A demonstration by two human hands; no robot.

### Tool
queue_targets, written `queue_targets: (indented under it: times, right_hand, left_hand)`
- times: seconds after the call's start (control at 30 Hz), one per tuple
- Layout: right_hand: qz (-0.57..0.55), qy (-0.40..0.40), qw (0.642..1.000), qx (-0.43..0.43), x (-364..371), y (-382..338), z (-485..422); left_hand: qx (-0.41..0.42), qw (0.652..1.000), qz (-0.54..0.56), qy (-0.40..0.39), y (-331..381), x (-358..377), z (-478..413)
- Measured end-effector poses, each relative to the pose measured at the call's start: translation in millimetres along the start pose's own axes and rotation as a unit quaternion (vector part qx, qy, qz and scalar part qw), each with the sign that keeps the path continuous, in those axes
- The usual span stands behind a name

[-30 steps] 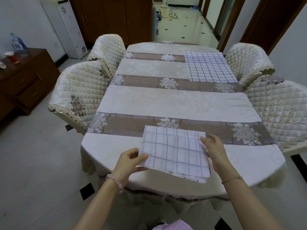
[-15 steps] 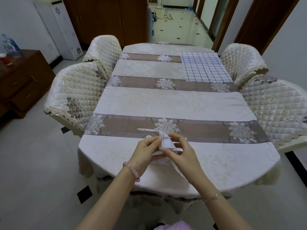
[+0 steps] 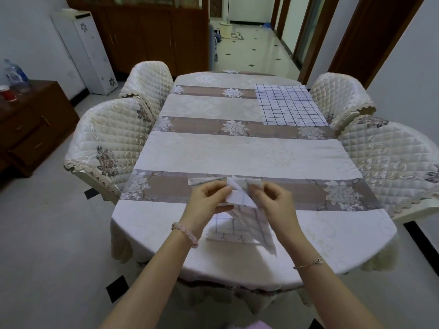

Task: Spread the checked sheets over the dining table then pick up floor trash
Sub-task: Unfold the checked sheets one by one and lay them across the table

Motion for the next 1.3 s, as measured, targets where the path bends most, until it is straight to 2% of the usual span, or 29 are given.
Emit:
queue_targets:
  times: [0.2, 0.3, 0.4, 0.5, 0.57, 0.73, 0.87, 1.1, 1.3]
  right_hand:
    - [-0.065, 0.031, 0.996, 0.047, -32, -7, -26]
    - [-0.05, 0.06, 0.996, 0.045, -50, -6, -36]
    - [-0.031, 0.057, 0.997, 0.048, -65, -1, -48]
    - [0.003, 0.016, 0.997, 0.079, -69, 11, -58]
    - [0.043, 0.003, 0.993, 0.107, -66, 24, -65]
    - [0.074, 0.009, 0.979, 0.188, -55, 66, -78]
    - [0.101, 0.021, 0.963, 0.249, -56, 103, -86]
    - [0.123, 0.049, 0.954, 0.27, -60, 133, -87]
    - [0.07, 0.044, 0.954, 0.287, -66, 134, -71]
  left_hand:
    - [0.046, 0.994, -0.008, 0.094, 22, -52, -8]
    - [0.043, 0.987, -0.003, 0.156, 25, -88, -13]
    - [0.053, 0.978, -0.021, 0.199, 25, -118, -20]
    - [0.036, 0.978, -0.071, 0.194, 14, -133, -29]
    - [-0.003, 0.977, -0.109, 0.184, -3, -139, -34]
    - [-0.091, 0.964, -0.185, 0.169, -61, -150, -42]
    - [-0.125, 0.954, -0.226, 0.154, -90, -141, -46]
    - [-0.2, 0.948, -0.224, 0.106, -119, -135, -32]
    - [-0.193, 0.935, -0.255, 0.157, -127, -138, -23]
Point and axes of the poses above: each hand's wrist, its own z-axis away from the middle knuckle, its own x-axis out of the palm, y = z × x, the point moved 1 cm from there along -z, towards the middle knuckle, and after that the axes turned 15 degrees about x, right-handed, at the moved point
